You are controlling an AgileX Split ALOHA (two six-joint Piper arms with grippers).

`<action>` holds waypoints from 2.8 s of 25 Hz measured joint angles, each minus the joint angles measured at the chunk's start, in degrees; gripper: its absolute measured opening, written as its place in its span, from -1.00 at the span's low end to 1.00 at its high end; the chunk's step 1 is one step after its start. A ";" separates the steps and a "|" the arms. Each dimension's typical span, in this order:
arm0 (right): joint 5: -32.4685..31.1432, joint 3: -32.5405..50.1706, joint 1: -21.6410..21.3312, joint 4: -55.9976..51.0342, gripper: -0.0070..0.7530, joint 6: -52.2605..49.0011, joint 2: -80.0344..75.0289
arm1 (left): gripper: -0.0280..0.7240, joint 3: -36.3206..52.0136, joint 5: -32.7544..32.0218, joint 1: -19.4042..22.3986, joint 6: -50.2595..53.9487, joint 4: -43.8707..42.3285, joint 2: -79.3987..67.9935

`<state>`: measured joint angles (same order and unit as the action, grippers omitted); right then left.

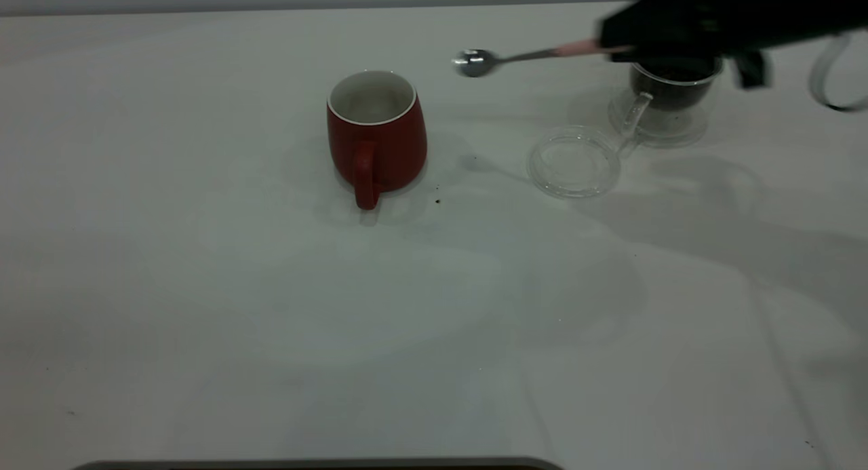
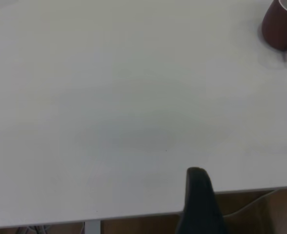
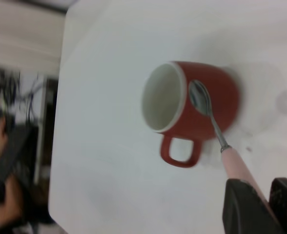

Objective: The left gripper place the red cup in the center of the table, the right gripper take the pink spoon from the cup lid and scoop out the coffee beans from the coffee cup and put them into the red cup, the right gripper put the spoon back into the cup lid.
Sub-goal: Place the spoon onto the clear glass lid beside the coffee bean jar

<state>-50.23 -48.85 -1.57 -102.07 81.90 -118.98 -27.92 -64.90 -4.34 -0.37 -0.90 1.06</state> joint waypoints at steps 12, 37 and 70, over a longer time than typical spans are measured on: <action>-8.06 5.55 -13.55 -0.98 -0.68 4.16 -12.92 | 0.59 0.00 0.00 0.00 0.00 0.00 0.00; -9.03 -9.07 -11.54 -1.33 -0.68 4.64 -27.08 | 0.59 0.00 0.00 0.00 -0.12 0.00 0.00; 2.00 -7.89 -13.55 12.98 0.63 -5.72 -20.62 | 0.59 0.00 0.00 0.00 -0.01 0.00 0.00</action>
<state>-48.23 -56.75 -15.12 -89.09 76.18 -139.60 -27.92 -64.90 -4.34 -0.38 -0.90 1.06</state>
